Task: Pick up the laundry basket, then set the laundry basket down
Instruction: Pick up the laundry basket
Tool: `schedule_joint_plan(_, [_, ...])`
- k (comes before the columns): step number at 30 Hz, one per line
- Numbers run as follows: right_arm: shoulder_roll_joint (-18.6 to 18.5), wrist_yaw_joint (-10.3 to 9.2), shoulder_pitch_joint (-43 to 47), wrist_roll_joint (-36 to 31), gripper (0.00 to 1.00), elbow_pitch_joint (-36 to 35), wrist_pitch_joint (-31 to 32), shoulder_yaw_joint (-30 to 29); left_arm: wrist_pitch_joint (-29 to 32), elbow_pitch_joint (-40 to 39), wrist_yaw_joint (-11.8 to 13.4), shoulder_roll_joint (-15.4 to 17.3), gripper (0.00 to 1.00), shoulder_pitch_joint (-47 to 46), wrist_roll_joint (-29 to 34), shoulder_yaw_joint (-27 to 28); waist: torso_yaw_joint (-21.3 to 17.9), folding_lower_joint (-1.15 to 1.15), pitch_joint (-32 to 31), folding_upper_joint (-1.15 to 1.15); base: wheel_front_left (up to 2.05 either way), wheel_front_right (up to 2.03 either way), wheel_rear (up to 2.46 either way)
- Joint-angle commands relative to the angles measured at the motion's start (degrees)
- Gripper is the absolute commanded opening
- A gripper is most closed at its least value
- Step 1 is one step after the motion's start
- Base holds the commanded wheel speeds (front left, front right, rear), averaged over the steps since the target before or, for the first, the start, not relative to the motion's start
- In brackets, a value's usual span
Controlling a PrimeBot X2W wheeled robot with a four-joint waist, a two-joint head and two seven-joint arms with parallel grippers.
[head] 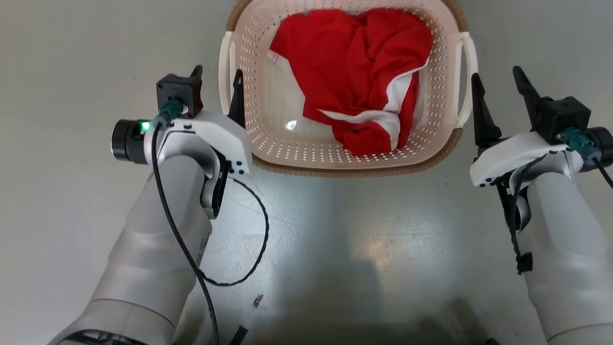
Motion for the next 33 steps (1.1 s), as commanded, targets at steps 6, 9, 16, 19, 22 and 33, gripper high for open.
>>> schedule_joint_plan(6, [-0.1,0.35,-1.1,-1.0,1.0,-0.1,-0.6,1.1,-0.3,-0.4,0.5,1.1,1.0,-1.4,-2.8,-0.9,0.7,0.0,2.9,0.0,0.0,0.0,0.0])
schedule_joint_plan(9, [0.0,0.35,-1.8,-1.1,1.0,0.6,-0.6,1.2,-0.3,0.0,0.8,1.1,1.0,-1.8,-3.8,-2.4,1.0,0.0,3.5,0.0,0.0,0.0,0.0])
schedule_joint_plan(16, [0.6,0.35,-3.8,-1.7,1.0,3.0,-0.6,1.7,-0.3,1.4,1.7,1.1,1.0,-3.6,-4.9,-5.6,1.3,0.0,4.8,0.0,0.0,0.0,0.0])
schedule_joint_plan(19, [1.0,0.35,-4.4,-1.8,1.0,4.6,-0.6,2.0,-0.3,3.0,1.6,1.1,1.0,-4.6,-5.5,-7.1,1.2,0.0,4.9,0.0,0.0,0.0,0.0])
schedule_joint_plan(22, [1.5,0.35,-5.3,-2.0,1.0,6.8,-0.6,2.1,-0.3,5.4,1.3,1.1,1.0,-6.1,-6.2,-8.5,0.9,0.0,5.0,0.0,0.0,0.0,0.0])
schedule_joint_plan(33, [2.3,0.35,-12.7,-3.0,1.0,19.5,-0.6,2.3,1.2,11.4,0.6,1.1,1.0,-11.4,-10.7,-14.3,0.0,0.0,6.0,0.0,0.0,0.0,0.0])
